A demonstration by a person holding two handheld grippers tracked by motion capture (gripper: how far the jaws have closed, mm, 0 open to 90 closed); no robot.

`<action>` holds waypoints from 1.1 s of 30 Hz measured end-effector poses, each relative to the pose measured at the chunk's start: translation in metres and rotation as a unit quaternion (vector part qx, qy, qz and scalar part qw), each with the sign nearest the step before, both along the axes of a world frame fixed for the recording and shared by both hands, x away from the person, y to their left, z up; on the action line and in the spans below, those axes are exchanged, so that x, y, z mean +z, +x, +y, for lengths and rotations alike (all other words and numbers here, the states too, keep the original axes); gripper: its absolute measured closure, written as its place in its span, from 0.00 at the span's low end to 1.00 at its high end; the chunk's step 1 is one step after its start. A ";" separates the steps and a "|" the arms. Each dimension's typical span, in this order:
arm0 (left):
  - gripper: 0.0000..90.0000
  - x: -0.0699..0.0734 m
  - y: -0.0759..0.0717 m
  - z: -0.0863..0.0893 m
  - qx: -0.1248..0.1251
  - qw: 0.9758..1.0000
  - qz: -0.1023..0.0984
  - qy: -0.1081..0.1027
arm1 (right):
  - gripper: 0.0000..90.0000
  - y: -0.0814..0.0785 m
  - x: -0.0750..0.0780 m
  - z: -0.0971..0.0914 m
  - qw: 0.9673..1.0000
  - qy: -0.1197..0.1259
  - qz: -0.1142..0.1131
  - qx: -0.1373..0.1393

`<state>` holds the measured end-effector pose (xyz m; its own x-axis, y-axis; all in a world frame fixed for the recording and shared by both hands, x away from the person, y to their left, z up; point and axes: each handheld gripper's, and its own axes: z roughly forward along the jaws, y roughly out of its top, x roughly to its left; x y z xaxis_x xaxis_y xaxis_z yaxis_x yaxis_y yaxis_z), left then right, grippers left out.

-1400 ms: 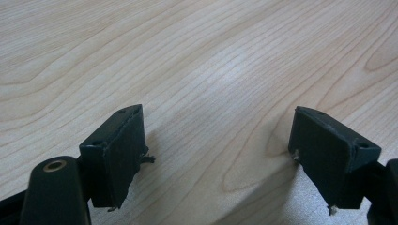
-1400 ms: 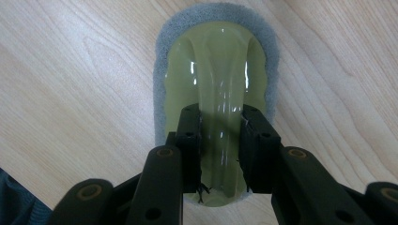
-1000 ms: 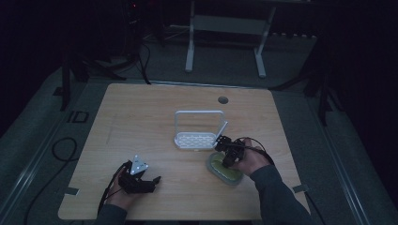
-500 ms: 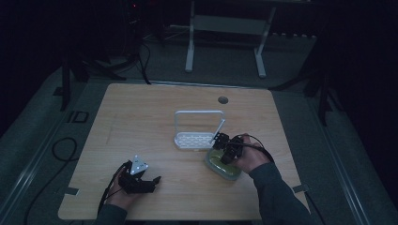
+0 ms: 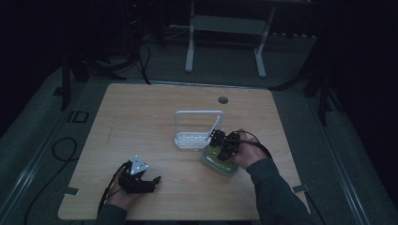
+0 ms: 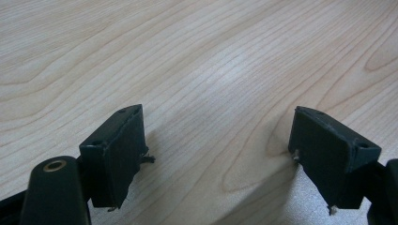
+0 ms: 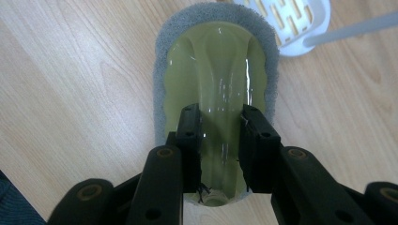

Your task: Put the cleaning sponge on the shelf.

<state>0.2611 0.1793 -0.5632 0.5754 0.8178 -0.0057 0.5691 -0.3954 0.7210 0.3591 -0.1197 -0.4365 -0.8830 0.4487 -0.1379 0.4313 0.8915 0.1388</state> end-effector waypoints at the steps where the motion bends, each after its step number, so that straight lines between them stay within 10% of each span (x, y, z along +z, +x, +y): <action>1: 0.22 0.000 0.000 0.000 0.000 1.000 0.000 0.000 | 0.79 0.000 0.001 0.001 1.000 0.000 -0.003 0.004; 33: 0.22 0.000 0.000 0.000 0.000 1.000 0.000 0.000 | 0.80 0.007 0.014 0.021 0.996 -0.010 -0.050 0.076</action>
